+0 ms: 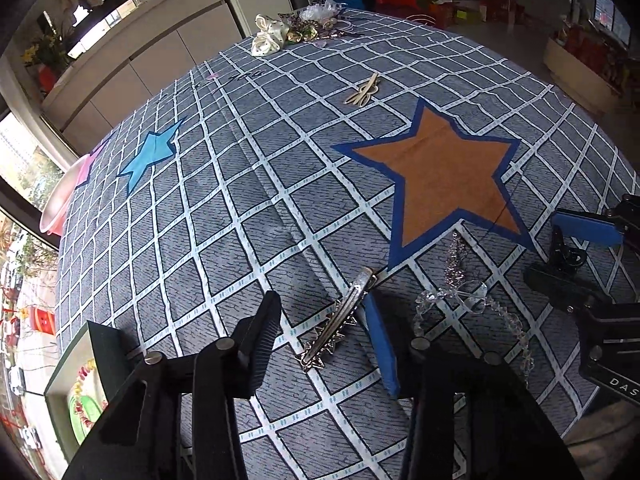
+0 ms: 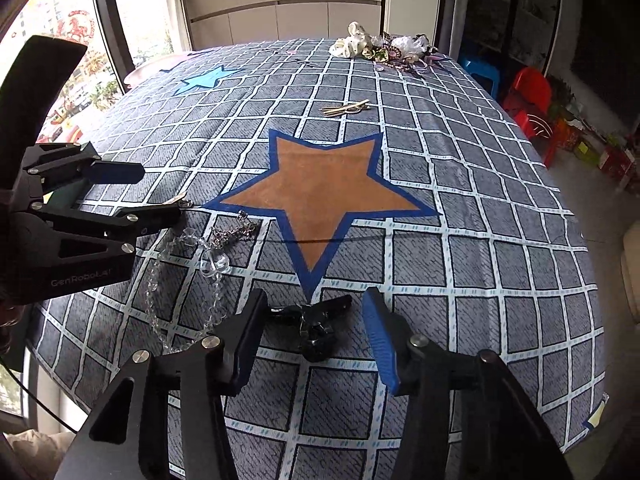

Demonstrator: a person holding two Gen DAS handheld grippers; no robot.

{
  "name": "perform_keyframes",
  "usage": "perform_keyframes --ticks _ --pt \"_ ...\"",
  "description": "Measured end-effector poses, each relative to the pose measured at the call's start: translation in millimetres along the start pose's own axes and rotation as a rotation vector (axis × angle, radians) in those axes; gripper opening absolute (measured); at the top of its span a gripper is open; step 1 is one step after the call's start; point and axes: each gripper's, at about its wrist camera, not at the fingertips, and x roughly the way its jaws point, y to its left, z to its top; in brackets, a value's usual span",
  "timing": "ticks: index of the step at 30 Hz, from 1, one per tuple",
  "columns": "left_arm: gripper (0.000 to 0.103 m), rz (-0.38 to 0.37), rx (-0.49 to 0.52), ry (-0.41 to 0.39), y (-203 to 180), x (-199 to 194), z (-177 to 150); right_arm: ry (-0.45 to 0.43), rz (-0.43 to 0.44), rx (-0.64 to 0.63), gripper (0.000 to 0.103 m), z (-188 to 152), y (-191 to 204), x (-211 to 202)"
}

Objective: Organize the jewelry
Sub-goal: 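Grasp the silver barrette with the left tool while the right grasps the black claw clip, then drop the barrette in the box with left tool while right tool drops the claw clip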

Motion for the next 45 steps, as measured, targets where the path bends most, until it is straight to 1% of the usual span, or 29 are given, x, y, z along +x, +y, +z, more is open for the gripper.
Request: perform_keyframes --ticks 1,2,5,10,15,16,20,25,34,40,45 --pt "0.037 -0.015 0.001 0.004 -1.3 0.3 0.1 -0.001 -0.003 0.000 0.047 0.4 0.1 0.2" --pt "0.023 -0.025 0.002 0.007 -3.2 -0.1 0.2 -0.001 -0.005 -0.001 0.047 0.5 0.2 0.3" --pt "0.023 -0.001 -0.009 0.004 -7.7 -0.2 -0.6 -0.004 -0.003 0.007 0.047 0.8 -0.6 0.5" --pt "0.022 -0.006 -0.081 -0.004 0.7 -11.3 -6.6 -0.002 0.039 0.066 0.047 0.4 -9.3 -3.1" --pt "0.020 -0.016 -0.144 -0.049 9.5 -37.7 -17.2 -0.002 0.091 0.138 0.047 1.2 -23.3 -10.0" --pt "0.018 -0.018 -0.158 -0.061 10.9 -43.2 -19.6 -0.004 0.100 0.150 0.047 1.1 -25.4 -12.3" --pt "0.018 -0.031 -0.225 -0.103 19.7 -62.1 -30.7 -0.019 0.128 0.176 0.047 1.8 -30.9 -23.2" --pt "0.018 -0.049 -0.301 -0.132 33.8 -77.1 -44.8 -0.035 0.130 0.176 0.047 2.5 -30.2 -35.2" --pt "0.018 -0.029 -0.369 -0.167 48.2 -100.7 -71.3 -0.056 0.147 0.151 0.047 6.2 -15.7 -50.9" --pt "0.018 -0.014 -0.420 -0.187 62.0 -114.6 -92.2 -0.072 0.165 0.115 0.047 12.5 1.4 -61.0" --pt "0.018 -0.002 -0.459 -0.191 73.2 -121.9 -113.0 -0.083 0.180 0.070 0.047 18.2 23.4 -68.3"
